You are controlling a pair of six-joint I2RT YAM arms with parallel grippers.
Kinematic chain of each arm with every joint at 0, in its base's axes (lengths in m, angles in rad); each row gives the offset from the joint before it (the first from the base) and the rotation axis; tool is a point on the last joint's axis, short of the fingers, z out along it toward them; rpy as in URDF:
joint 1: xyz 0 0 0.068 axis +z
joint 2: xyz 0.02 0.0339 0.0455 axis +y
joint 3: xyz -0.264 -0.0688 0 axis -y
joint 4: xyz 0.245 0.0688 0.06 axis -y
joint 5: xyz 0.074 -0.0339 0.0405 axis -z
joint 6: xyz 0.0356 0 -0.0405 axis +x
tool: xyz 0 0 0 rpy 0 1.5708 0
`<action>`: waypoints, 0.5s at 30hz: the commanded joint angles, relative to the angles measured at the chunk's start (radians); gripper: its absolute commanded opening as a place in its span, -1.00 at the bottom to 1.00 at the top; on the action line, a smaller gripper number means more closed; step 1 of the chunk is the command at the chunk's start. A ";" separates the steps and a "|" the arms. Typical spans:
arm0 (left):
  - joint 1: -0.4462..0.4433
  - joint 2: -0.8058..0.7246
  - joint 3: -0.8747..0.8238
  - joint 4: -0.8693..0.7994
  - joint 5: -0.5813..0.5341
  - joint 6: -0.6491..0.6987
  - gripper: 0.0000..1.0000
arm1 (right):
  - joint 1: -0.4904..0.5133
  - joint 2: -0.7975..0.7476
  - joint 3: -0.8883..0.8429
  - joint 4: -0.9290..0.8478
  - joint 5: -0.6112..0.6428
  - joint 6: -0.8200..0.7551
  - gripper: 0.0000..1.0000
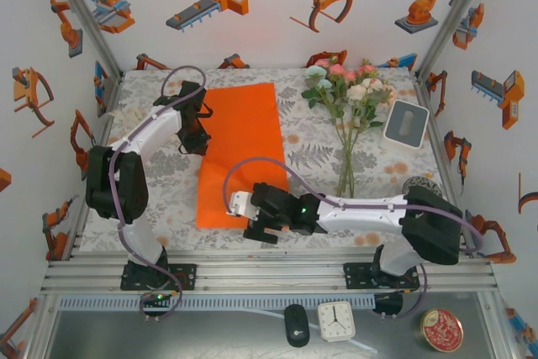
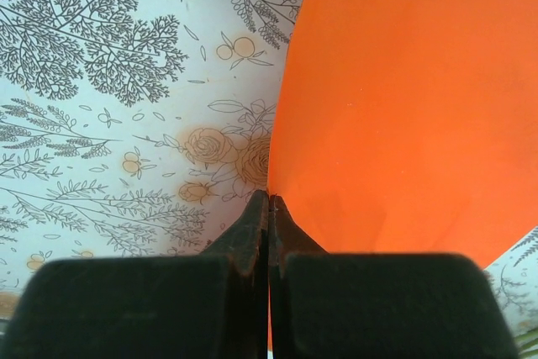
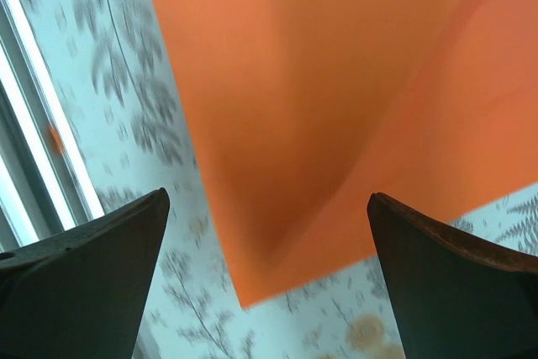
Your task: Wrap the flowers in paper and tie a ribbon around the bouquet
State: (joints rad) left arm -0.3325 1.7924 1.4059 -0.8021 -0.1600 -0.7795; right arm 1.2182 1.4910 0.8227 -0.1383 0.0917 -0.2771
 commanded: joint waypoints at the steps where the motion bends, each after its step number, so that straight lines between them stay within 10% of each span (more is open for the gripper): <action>1: 0.005 0.016 0.032 -0.042 -0.002 0.037 -1.00 | -0.035 -0.043 -0.029 -0.078 -0.026 -0.136 0.85; 15: 0.011 0.017 0.033 -0.050 -0.007 0.045 -1.00 | -0.086 0.052 -0.017 -0.027 -0.041 -0.182 0.76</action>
State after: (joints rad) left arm -0.3264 1.7958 1.4120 -0.8207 -0.1608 -0.7502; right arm 1.1416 1.5391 0.8001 -0.1600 0.0673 -0.4286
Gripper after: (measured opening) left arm 0.007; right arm 0.874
